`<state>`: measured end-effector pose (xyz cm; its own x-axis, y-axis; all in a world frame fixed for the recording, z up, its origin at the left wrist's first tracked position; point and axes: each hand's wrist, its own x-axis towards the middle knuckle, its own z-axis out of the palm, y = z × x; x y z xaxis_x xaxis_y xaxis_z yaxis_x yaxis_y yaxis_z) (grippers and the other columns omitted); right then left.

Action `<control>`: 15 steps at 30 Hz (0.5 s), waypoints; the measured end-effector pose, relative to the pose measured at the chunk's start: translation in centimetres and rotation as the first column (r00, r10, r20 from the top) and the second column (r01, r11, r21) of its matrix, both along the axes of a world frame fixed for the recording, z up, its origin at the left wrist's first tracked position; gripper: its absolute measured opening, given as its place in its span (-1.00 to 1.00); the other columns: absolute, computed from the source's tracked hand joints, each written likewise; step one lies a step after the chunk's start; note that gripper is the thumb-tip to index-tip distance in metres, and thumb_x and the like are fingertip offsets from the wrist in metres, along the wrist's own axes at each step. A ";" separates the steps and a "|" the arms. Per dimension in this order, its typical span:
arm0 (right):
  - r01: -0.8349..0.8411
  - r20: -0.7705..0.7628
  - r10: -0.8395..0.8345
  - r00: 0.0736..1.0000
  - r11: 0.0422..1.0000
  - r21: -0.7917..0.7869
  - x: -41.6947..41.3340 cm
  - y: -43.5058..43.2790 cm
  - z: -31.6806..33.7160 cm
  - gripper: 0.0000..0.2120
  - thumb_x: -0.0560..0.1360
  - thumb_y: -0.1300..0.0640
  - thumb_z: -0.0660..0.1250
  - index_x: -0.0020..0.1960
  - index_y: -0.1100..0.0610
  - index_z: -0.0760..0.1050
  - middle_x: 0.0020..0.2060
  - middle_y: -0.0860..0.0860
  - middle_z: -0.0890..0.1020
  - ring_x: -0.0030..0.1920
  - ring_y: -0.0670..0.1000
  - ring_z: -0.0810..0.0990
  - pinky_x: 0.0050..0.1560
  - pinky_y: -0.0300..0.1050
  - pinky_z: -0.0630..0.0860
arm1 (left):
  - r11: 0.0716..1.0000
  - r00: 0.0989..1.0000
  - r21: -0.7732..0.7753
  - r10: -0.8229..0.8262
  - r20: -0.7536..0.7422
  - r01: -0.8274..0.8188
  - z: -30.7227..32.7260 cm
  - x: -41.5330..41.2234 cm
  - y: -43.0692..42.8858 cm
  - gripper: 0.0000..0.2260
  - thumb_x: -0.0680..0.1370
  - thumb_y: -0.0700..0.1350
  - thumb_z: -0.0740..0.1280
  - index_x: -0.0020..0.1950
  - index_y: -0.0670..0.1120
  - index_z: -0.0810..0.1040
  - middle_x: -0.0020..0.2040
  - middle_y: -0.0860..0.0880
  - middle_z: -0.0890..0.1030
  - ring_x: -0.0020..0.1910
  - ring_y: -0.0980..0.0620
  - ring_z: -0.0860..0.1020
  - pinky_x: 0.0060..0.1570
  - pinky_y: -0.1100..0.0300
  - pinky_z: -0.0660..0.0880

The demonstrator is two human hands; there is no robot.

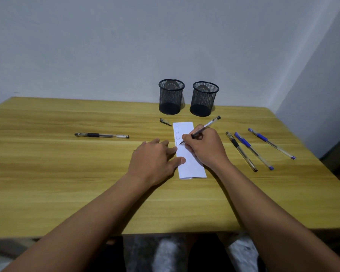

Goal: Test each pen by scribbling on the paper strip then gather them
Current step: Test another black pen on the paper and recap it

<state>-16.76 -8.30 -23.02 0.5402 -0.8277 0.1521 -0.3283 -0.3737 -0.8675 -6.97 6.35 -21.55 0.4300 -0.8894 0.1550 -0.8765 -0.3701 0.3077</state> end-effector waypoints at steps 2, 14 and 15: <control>0.001 -0.002 -0.001 1.000 1.000 -0.005 -0.1 0.1 0.1 -0.84 0.51 0.05 0.44 -0.18 0.10 0.58 -0.35 0.02 0.70 -0.27 0.08 0.72 -0.17 0.27 0.66 | 1.000 1.000 0.003 -0.003 0.001 0.003 0.1 0.0 0.0 -0.55 0.56 0.29 0.23 0.38 0.13 0.54 0.36 0.06 0.55 0.48 0.00 0.35 0.30 0.04 0.36; 0.044 -0.052 -0.046 0.998 0.998 -0.036 -0.1 0.1 0.7 -0.87 0.50 0.11 0.43 -0.19 0.14 0.57 -0.33 0.06 0.68 -0.24 0.09 0.69 -0.18 0.15 0.64 | 1.000 0.999 0.003 -0.005 0.033 0.005 0.0 0.1 -0.2 -0.54 0.57 0.30 0.21 0.39 0.13 0.53 0.36 0.05 0.55 0.46 0.00 0.37 0.29 0.02 0.38; 0.055 -0.058 -0.057 0.997 0.998 -0.036 -0.1 0.1 0.7 -0.88 0.50 0.12 0.43 -0.17 0.15 0.57 -0.31 0.06 0.68 -0.22 0.08 0.69 -0.17 0.13 0.64 | 1.000 0.999 0.003 -0.007 0.034 0.006 0.0 0.2 -0.2 -0.53 0.57 0.30 0.21 0.39 0.13 0.53 0.37 0.05 0.54 0.47 0.00 0.36 0.31 0.02 0.37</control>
<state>-16.89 -8.22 -22.32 0.5021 -0.8516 0.1506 -0.3994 -0.3828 -0.8330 -6.79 6.14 -21.58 0.4186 -0.8926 0.1671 -0.8890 -0.3652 0.2764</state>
